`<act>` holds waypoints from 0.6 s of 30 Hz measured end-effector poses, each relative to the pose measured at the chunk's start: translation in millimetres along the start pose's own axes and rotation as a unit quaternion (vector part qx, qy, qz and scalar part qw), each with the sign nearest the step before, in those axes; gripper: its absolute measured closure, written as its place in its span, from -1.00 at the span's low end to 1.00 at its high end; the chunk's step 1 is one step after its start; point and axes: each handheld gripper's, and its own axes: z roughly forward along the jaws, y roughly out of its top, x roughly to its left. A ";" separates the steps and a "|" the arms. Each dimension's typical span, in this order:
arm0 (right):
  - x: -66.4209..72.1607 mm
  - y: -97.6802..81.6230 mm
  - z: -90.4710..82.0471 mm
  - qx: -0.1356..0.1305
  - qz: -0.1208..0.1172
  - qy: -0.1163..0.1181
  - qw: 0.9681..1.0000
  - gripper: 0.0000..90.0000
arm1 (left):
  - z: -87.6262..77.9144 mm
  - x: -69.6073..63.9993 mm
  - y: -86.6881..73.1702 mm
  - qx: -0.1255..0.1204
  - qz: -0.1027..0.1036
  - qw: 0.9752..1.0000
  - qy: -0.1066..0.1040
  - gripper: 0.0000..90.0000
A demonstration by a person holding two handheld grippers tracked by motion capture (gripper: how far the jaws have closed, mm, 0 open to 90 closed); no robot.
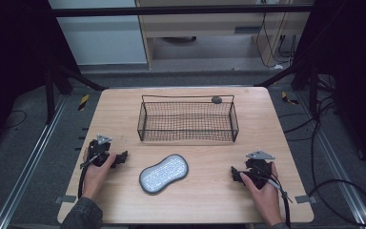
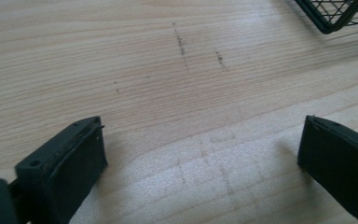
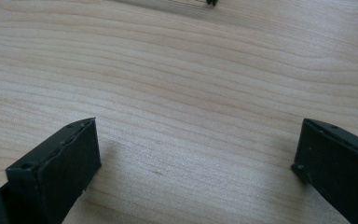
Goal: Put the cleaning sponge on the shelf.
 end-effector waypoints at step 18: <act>-0.6 -3.2 -3.3 0.000 -0.014 0.015 1.000 -0.99 | -39.8 -100.2 30.4 0.007 0.146 0.984 -0.098 -0.91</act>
